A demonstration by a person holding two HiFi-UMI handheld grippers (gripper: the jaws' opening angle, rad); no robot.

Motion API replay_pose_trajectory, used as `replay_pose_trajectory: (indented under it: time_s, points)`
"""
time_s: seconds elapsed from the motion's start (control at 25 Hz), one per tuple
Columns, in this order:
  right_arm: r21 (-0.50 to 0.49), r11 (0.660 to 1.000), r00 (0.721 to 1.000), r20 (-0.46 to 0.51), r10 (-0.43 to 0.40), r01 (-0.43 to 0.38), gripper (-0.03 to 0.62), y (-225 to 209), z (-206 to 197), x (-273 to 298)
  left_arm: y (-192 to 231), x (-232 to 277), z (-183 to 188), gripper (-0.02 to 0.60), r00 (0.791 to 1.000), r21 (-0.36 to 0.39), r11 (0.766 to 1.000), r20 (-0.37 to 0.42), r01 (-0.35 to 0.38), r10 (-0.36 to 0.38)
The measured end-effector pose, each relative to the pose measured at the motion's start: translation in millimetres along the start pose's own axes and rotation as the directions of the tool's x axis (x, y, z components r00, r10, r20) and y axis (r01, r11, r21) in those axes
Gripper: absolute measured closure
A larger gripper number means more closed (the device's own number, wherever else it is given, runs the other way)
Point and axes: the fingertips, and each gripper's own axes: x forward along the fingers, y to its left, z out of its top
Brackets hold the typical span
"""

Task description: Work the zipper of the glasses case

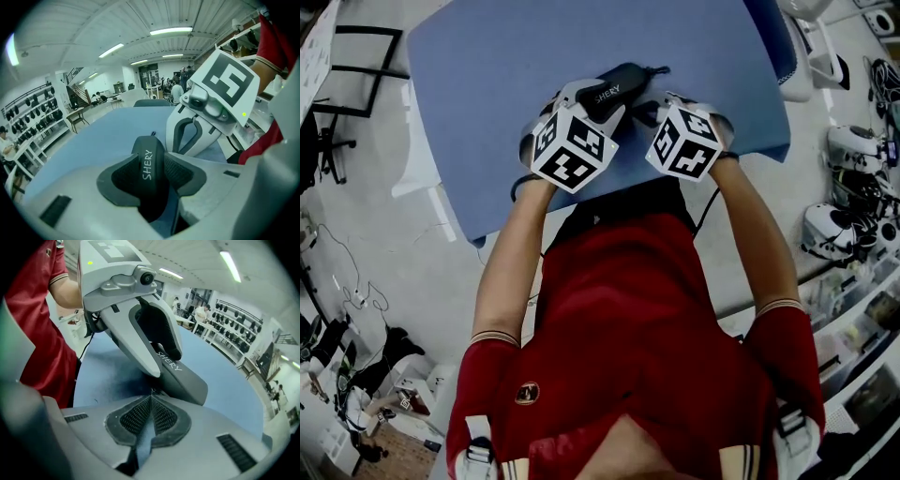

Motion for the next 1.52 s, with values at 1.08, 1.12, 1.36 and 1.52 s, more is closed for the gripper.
replay_pose_trajectory:
  time_s: [1.08, 1.12, 1.36, 1.52]
  points:
    - [-0.018, 0.993, 0.989, 0.09, 0.119, -0.118, 0.595, 5, -46, -32, -43, 11, 45, 0.42, 0.987, 0.095, 0.982, -0.012, 0.163, -0.163]
    - [-0.023, 0.993, 0.989, 0.086, 0.12, -0.118, 0.595, 3, -52, -35, -46, 11, 49, 0.42, 0.983, 0.128, 0.975, -0.017, 0.181, -0.18]
    - [-0.067, 0.992, 0.992, 0.056, 0.109, -0.105, 0.595, -17, -77, -50, -56, 17, 63, 0.42, 0.959, 0.361, 0.889, -0.11, 0.283, -0.26]
    - [-0.089, 0.991, 0.994, 0.034, 0.1, -0.097, 0.595, -33, -80, -53, -56, 21, 64, 0.419, 0.926, 0.516, 0.769, -0.207, 0.377, -0.315]
